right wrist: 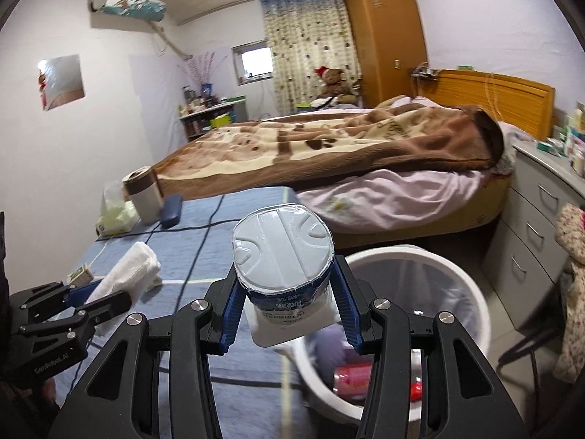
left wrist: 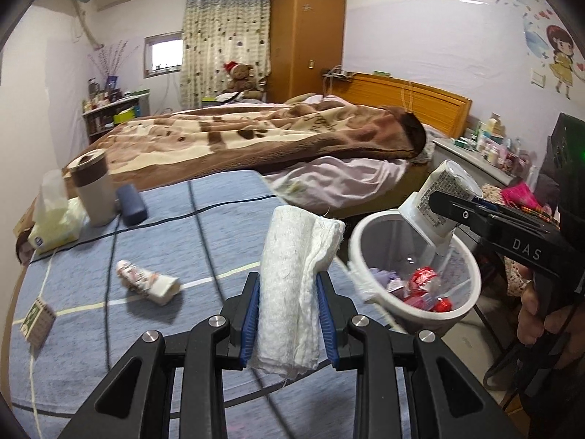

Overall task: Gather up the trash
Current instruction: 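Carry the yogurt cup and white towel over the wastebasket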

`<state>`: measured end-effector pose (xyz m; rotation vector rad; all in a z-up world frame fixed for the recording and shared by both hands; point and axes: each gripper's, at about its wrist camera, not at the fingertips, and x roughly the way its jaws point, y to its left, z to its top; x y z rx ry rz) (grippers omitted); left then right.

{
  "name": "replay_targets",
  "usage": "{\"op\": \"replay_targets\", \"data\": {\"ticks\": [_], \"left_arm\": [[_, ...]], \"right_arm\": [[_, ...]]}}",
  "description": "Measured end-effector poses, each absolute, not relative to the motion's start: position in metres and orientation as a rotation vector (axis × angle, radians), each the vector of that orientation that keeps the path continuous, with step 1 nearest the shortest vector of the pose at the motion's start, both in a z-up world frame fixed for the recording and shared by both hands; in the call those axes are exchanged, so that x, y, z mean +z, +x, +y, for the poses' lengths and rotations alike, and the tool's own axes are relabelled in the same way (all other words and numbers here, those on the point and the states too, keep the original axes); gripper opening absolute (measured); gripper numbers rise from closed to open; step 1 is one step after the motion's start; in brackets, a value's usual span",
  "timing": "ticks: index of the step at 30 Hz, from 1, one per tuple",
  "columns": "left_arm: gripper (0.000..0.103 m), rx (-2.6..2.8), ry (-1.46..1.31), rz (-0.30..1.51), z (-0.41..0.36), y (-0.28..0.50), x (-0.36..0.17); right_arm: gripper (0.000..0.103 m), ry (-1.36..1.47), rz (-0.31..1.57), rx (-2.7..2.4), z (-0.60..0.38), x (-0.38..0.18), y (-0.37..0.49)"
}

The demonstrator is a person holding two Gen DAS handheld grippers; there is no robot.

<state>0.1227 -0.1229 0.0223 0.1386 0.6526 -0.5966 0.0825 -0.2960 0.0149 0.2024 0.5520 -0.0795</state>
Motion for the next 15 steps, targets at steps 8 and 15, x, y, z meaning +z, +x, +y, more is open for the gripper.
{"op": "replay_targets", "data": {"ticks": [8,15], "left_arm": [[0.03,-0.684,0.149,0.662,-0.171,0.121,0.021],[0.03,-0.762,0.17,0.68,-0.216,0.121,0.016]], "right_arm": [[0.047,0.226,0.574,-0.155,-0.327,0.007,0.066],[0.047,0.223,0.605,-0.25,-0.352,-0.002,0.058]]}}
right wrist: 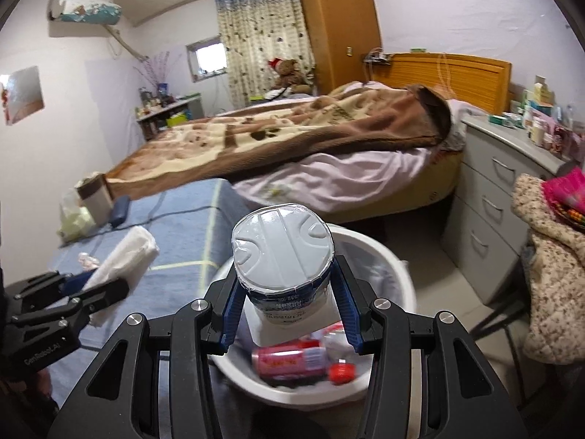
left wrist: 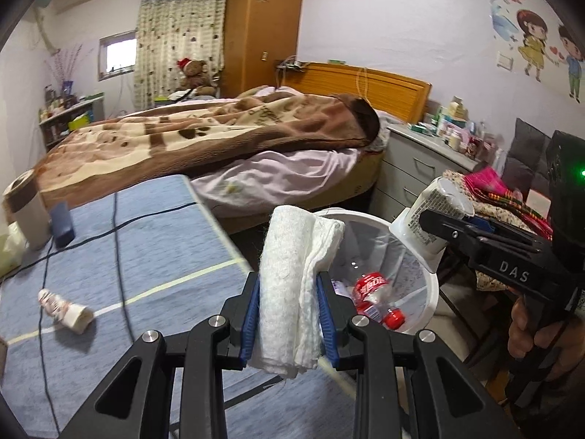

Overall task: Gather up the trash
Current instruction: 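Carry the yogurt cup and white towel over the wastebasket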

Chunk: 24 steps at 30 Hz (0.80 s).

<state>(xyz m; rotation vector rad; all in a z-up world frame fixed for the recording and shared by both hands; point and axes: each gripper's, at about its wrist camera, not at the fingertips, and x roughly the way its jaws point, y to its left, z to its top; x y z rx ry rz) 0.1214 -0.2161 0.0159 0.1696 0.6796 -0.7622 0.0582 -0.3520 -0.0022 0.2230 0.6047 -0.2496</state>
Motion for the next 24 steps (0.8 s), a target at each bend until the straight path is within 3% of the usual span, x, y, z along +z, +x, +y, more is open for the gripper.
{"op": "replay_targets", "data": {"ticks": [21,24], "left_arm": [[0.031,-0.846,0.21,0.726,-0.291,0.124,-0.005],[0.036,-0.84,0.214,0.725,-0.294,0.126,-0.007]], "right_arm": [[0.048,0.212,0.671,-0.333,-0.384,-0.02,0.055],[0.048,0.206,0.674,-0.336,-0.384,-0.02,0.056]]}}
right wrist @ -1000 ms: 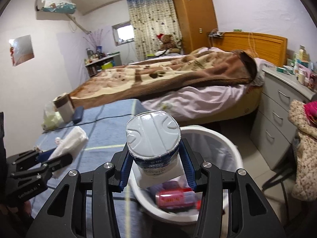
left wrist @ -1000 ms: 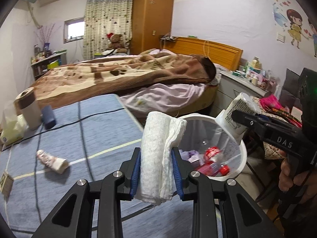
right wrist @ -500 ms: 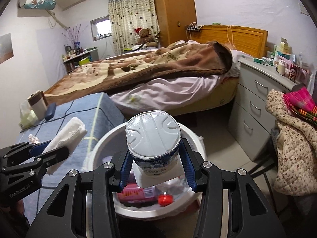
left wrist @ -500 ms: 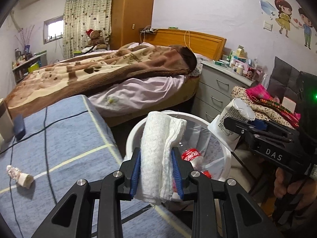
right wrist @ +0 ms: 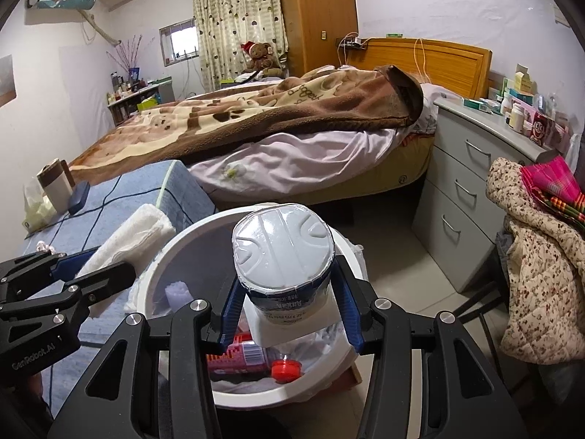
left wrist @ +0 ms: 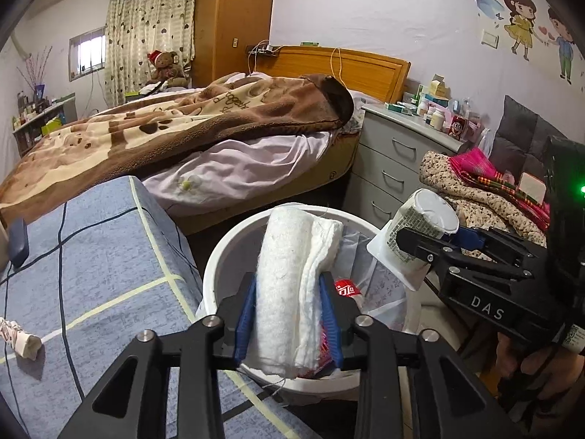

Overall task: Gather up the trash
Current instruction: 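Carry the yogurt cup and white towel over the wastebasket, then open both tools to drop the yogurt cup and towel into the wastebasket, then move both open tools from the wastebasket back over the bed cover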

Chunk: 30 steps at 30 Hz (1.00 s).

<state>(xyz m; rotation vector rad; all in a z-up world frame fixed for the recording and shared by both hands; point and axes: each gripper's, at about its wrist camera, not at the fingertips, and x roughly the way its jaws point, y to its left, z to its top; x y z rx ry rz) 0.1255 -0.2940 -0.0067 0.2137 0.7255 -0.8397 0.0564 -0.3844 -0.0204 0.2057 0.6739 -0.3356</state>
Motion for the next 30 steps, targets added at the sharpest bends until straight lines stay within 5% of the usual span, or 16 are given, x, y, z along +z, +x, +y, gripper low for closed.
{"op": "replay_targets", "data": {"ticks": [3,6,30], "left_arm": [[0.042,-0.853,0.19,0.751,-0.295,0.129,-0.009],[0.057,-0.836,0.2,0.738,-0.295,0.129,-0.009],[0.057,-0.751,0.147,0.716,-0.24,0.126,0.003]], "right_arm": [[0.049,0.21,0.67,-0.328,-0.387,-0.021,0.056],[0.067,0.203,0.668,-0.341,-0.387,-0.022,0.057],[0.067,0.22,0.618,-0.314,-0.364,-0.009,0.053]]}}
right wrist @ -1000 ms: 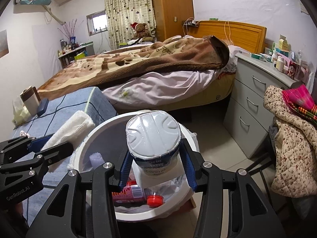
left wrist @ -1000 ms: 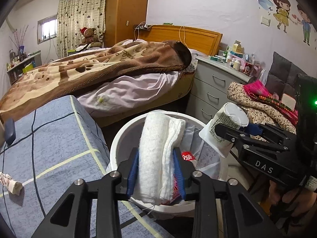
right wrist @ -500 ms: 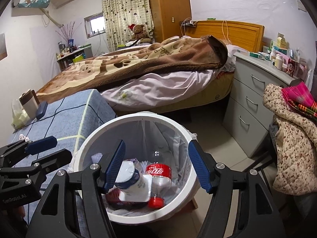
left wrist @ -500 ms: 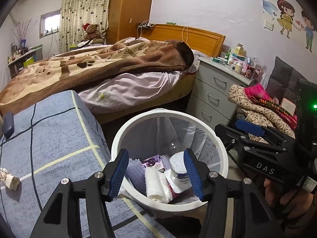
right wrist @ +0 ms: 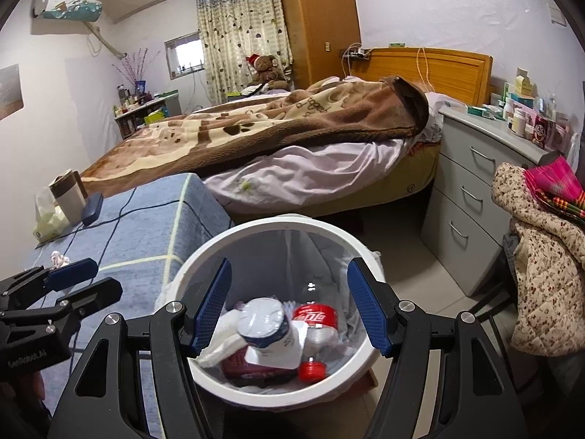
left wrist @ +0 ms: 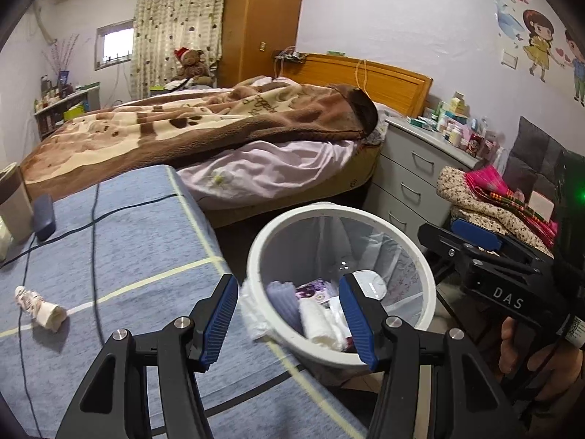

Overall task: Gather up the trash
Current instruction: 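Move both open tools from the wastebasket back over the bed cover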

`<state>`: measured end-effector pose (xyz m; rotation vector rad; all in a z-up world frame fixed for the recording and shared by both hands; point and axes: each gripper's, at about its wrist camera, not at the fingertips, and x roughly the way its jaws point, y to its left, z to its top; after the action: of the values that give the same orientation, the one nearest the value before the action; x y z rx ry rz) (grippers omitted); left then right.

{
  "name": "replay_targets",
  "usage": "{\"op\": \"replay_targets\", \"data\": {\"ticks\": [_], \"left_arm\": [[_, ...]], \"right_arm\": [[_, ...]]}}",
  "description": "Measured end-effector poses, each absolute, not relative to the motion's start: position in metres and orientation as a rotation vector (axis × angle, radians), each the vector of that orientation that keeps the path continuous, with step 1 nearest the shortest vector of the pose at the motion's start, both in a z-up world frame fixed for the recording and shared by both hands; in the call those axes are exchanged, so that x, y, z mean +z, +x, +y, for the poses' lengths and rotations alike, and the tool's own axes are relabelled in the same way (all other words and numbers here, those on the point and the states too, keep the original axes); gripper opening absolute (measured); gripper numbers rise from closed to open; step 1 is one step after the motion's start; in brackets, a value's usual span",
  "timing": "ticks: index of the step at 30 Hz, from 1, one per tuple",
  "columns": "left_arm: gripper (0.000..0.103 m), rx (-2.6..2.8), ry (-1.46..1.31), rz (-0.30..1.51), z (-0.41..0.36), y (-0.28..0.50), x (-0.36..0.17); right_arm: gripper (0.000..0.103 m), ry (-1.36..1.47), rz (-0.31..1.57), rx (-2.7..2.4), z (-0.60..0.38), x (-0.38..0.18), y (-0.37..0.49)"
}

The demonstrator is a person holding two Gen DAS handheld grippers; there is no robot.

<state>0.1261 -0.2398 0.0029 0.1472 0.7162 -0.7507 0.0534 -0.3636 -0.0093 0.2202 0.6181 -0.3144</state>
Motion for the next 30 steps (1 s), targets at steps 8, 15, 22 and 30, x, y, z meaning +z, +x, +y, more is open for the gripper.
{"op": "replay_targets", "data": {"ticks": [8,15,22,30], "left_arm": [[0.057,-0.687,0.126,0.7,-0.199,0.13,0.007],[0.057,-0.626,0.094,0.686,-0.155,0.136,0.011],[0.057,-0.562,0.066,0.669,-0.117,0.14,0.016],[0.057,-0.484,0.044,0.659,-0.07,0.148,0.015]], "right_arm": [[0.067,0.212,0.601,-0.264,-0.34,-0.005,0.062],[0.067,0.19,0.594,-0.199,-0.313,-0.005,0.074],[0.067,0.164,0.595,-0.135,-0.286,-0.005,0.086],[0.067,0.13,0.574,-0.042,-0.248,-0.002,0.103]]}}
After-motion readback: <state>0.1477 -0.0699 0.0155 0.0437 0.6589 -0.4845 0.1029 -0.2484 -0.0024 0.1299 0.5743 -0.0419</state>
